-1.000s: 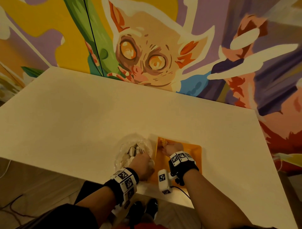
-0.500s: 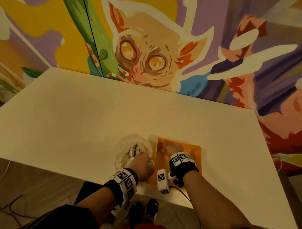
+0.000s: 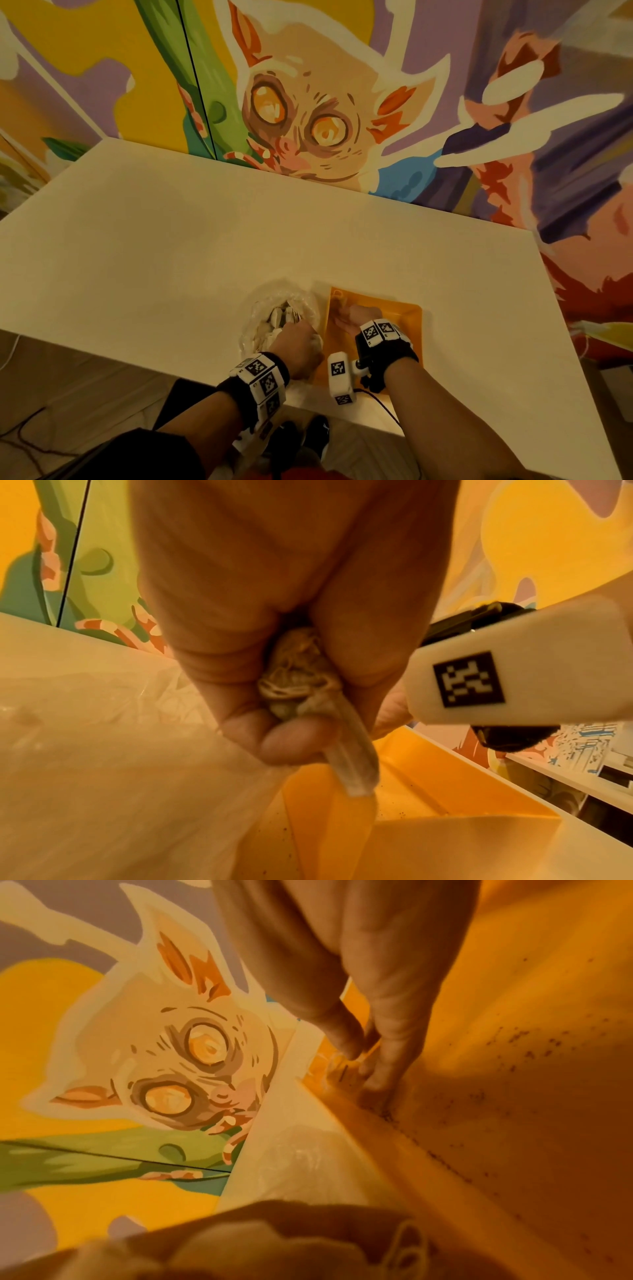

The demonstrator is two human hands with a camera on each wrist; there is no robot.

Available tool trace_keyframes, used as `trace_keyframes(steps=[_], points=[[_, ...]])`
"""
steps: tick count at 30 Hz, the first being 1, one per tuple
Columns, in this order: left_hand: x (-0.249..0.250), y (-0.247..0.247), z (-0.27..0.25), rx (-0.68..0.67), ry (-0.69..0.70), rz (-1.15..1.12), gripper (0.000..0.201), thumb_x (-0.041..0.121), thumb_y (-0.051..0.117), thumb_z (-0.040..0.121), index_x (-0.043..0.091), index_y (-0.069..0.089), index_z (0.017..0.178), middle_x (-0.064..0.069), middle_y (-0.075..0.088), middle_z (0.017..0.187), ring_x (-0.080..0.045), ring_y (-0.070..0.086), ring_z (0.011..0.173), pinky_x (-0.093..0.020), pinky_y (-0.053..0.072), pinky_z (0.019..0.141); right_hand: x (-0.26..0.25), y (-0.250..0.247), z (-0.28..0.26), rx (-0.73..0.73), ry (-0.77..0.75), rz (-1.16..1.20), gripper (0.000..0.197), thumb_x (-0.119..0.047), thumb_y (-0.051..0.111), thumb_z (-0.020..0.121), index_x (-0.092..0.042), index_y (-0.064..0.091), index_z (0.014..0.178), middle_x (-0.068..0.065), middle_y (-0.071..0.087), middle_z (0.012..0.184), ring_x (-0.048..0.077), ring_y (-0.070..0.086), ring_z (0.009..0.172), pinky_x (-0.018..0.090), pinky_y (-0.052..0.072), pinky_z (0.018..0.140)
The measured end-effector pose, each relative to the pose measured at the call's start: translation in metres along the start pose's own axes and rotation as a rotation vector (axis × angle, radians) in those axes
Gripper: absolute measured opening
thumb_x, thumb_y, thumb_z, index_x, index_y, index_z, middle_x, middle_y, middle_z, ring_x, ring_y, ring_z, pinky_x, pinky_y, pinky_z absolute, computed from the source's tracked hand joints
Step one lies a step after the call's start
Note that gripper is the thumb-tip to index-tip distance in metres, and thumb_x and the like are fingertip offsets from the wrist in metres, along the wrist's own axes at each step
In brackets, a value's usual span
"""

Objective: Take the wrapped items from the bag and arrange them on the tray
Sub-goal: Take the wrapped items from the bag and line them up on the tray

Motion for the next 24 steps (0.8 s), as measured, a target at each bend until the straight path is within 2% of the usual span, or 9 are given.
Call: trace_keyframes(steps=[2,5,8,11,13,15,18,21,24], points=[[0.0,0.001,0.0,-0.015,0.002,-0.017,0.03,0.009,0.057,0.083,0.013,0.042,0.057,0.003,0.049,0.064,-0.018,0.055,0.075,-0.026,0.04,0.059,0.0,0.011,-0.007,-0.093,-0.014,0.025,0.021,0.004,0.045,0.096,-0.011,0.046,0.083,0.009,0.052,0.097,0.018,0.06,0.083,0.027,0.056,0.07],[-0.001,0.004,0.001,-0.035,0.021,-0.004,0.036,0.008,0.057,0.083,0.014,0.039,0.053,0.004,0.045,0.06,-0.017,0.052,0.071,-0.026,0.038,0.058,-0.007,0.014,-0.017,-0.087,-0.08,0.038,0.017,0.011,0.041,0.095,0.001,0.051,0.104,0.017,0.058,0.093,0.025,0.06,0.078,0.035,0.053,0.077],[-0.003,0.004,0.002,-0.03,0.011,-0.022,0.034,0.008,0.056,0.083,0.016,0.04,0.055,0.003,0.048,0.064,-0.018,0.053,0.075,-0.026,0.04,0.061,-0.007,0.02,-0.024,-0.068,-0.081,0.077,0.016,0.013,0.043,0.094,0.006,0.056,0.101,0.025,0.064,0.097,0.035,0.064,0.088,0.042,0.052,0.07],[-0.007,0.005,0.004,-0.034,0.005,-0.027,0.028,0.015,0.062,0.082,0.018,0.044,0.061,-0.006,0.063,0.084,-0.019,0.058,0.082,-0.025,0.042,0.063,-0.007,0.019,-0.031,-0.069,-0.07,0.055,0.018,0.014,0.043,0.093,0.005,0.059,0.091,0.027,0.062,0.11,0.031,0.062,0.079,0.037,0.05,0.06],[-0.01,0.004,0.005,-0.026,0.004,-0.068,0.025,0.024,0.068,0.082,0.015,0.05,0.066,-0.006,0.064,0.085,-0.018,0.06,0.081,-0.025,0.043,0.063,-0.006,0.015,-0.029,-0.068,-0.09,0.058,0.02,0.014,0.043,0.093,0.009,0.06,0.102,0.025,0.06,0.106,0.032,0.061,0.086,0.037,0.052,0.066],[-0.013,0.001,0.005,-0.03,0.005,-0.13,0.029,0.031,0.068,0.085,0.011,0.058,0.067,-0.001,0.061,0.073,-0.016,0.06,0.069,-0.025,0.043,0.058,-0.003,0.008,-0.027,-0.064,-0.092,0.043,0.018,0.013,0.047,0.092,0.011,0.056,0.107,0.025,0.06,0.104,0.034,0.06,0.092,0.037,0.052,0.075],[-0.02,-0.008,0.003,-0.022,-0.024,-0.445,0.027,0.027,0.069,0.086,0.005,0.065,0.072,-0.007,0.068,0.068,-0.021,0.066,0.061,-0.027,0.051,0.051,-0.006,0.001,-0.029,-0.092,-0.122,-0.014,0.008,0.008,0.055,0.091,0.007,0.055,0.099,0.022,0.062,0.094,0.031,0.062,0.082,0.036,0.054,0.067],[-0.029,-0.017,-0.002,0.036,-0.093,-0.859,0.018,0.022,0.067,0.09,0.004,0.066,0.086,-0.013,0.069,0.083,-0.025,0.07,0.073,-0.032,0.056,0.056,-0.016,0.002,-0.044,-0.135,-0.228,-0.151,0.004,0.001,0.057,0.092,-0.002,0.059,0.093,0.015,0.062,0.079,0.022,0.058,0.063,0.03,0.05,0.056],[-0.033,-0.018,-0.001,0.039,-0.166,-1.116,0.033,0.031,0.062,0.094,0.0,0.066,0.106,-0.016,0.063,0.097,-0.028,0.065,0.086,-0.031,0.054,0.059,-0.02,0.012,-0.063,-0.25,-0.352,-0.295,0.006,-0.008,0.06,0.094,-0.005,0.062,0.099,0.013,0.062,0.081,0.018,0.056,0.058,0.028,0.047,0.053]])
Point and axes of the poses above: each hand's wrist, its own z-axis towards the middle knuckle, its own y-axis out of the palm, x = y × z, the point moved 7 cm from there along z, towards the middle knuckle
